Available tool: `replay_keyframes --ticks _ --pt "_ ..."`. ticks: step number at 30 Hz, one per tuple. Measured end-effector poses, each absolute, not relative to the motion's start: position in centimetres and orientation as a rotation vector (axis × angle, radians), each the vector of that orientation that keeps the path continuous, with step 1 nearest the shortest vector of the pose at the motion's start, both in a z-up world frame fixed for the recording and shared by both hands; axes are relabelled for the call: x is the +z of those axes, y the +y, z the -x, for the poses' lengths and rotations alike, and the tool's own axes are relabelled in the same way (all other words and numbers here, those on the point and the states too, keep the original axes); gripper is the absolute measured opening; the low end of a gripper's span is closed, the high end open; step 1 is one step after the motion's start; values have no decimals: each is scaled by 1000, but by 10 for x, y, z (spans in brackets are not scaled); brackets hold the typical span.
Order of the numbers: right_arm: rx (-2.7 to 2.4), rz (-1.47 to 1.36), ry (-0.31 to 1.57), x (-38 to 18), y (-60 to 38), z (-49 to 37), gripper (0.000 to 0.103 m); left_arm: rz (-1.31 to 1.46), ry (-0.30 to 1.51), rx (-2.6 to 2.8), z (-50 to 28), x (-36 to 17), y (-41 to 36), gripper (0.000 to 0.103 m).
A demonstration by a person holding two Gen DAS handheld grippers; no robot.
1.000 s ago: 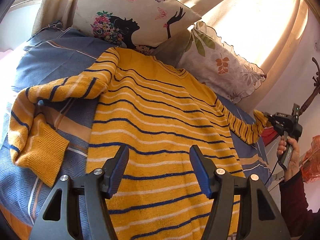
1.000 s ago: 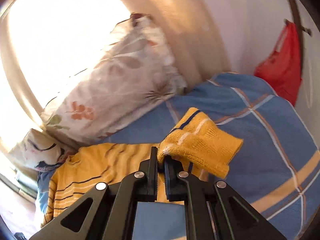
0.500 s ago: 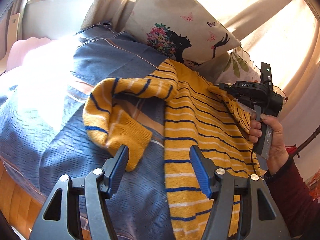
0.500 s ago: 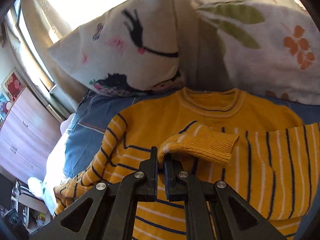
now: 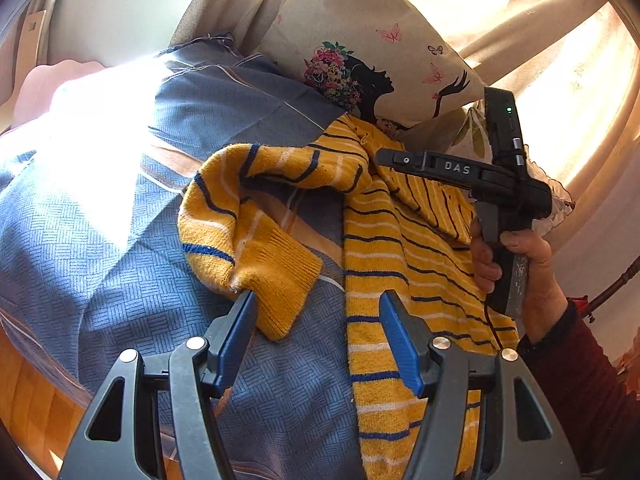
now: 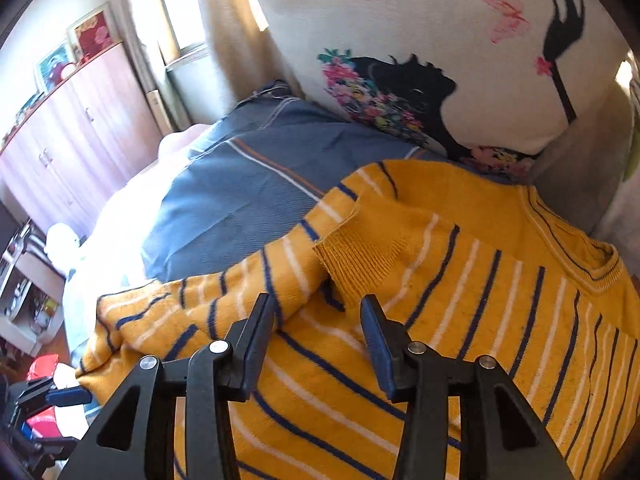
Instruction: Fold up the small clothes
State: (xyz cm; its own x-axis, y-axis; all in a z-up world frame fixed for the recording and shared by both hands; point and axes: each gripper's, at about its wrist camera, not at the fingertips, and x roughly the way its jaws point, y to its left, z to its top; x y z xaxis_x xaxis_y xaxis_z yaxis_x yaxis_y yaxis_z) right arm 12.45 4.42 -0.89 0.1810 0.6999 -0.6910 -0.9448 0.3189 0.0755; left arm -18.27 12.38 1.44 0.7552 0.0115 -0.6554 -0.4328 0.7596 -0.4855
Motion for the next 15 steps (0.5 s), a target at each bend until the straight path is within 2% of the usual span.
replay_keyframes --ticks 2,3,4,5,10,13,15 --pt "1248 399 699 3 38 -122 54 682 678 262 183 13 125 62" --pt "1234 380 689 9 30 -124 58 686 676 260 183 13 127 62" --pt "1214 356 685 15 23 -126 67 691 674 257 183 13 129 62" --pt "1203 326 713 19 16 -131 70 698 672 253 182 13 130 62" --pt "1154 208 800 14 -25 -149 70 785 638 197 169 16 144 62" --pt "1125 158 839 1 -47 -152 70 898 597 136 156 13 156 69" --pt "1125 111 857 -4 -62 -151 70 987 573 106 145 7 167 69"
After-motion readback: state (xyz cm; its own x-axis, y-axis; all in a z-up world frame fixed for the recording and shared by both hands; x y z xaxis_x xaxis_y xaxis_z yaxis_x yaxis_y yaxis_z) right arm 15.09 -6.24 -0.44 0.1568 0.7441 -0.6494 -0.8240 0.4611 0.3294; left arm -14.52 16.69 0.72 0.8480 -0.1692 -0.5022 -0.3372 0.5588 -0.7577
